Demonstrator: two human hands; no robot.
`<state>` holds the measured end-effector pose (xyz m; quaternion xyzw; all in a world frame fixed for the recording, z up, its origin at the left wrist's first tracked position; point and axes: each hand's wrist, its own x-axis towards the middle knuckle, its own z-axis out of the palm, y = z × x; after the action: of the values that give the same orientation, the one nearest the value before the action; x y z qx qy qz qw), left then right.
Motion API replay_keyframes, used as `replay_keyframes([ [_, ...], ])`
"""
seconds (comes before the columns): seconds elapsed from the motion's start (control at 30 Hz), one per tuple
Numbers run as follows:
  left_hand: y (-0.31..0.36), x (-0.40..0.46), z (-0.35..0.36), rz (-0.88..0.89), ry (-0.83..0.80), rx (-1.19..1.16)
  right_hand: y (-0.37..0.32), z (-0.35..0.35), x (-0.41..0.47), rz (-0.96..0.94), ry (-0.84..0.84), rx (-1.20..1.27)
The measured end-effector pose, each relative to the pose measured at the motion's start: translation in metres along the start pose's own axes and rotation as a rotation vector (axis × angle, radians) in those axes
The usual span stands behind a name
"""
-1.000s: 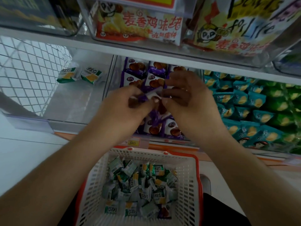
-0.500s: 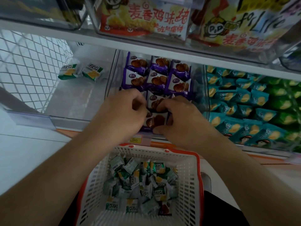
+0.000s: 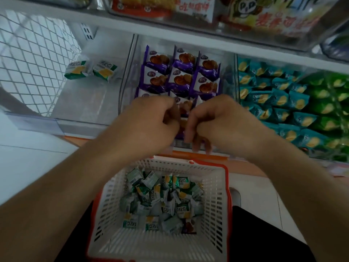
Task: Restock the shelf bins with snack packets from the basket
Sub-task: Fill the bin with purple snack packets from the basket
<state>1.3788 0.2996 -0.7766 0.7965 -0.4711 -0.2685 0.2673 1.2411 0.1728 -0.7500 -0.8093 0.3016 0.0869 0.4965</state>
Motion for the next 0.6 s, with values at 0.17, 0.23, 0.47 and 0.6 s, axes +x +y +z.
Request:
replay_keyframes([
  [0.17, -0.004, -0.021, 0.037, -0.119, -0.560, 0.095, 0.051, 0.055, -0.007, 0.304, -0.600, -0.176],
  [0.23, -0.025, -0.030, 0.079, -0.111, -0.618, 0.201, 0.103, 0.106, 0.001, 0.325, -0.641, -0.397],
  [0.47, -0.128, -0.065, 0.204, -0.350, -0.784, 0.090, 0.277, 0.238, -0.028, 0.566, -0.497, -0.502],
  [0.6, -0.159, -0.072, 0.223, -0.461, -0.791, 0.014, 0.322, 0.274, -0.023, 0.469, -0.501, -0.478],
])
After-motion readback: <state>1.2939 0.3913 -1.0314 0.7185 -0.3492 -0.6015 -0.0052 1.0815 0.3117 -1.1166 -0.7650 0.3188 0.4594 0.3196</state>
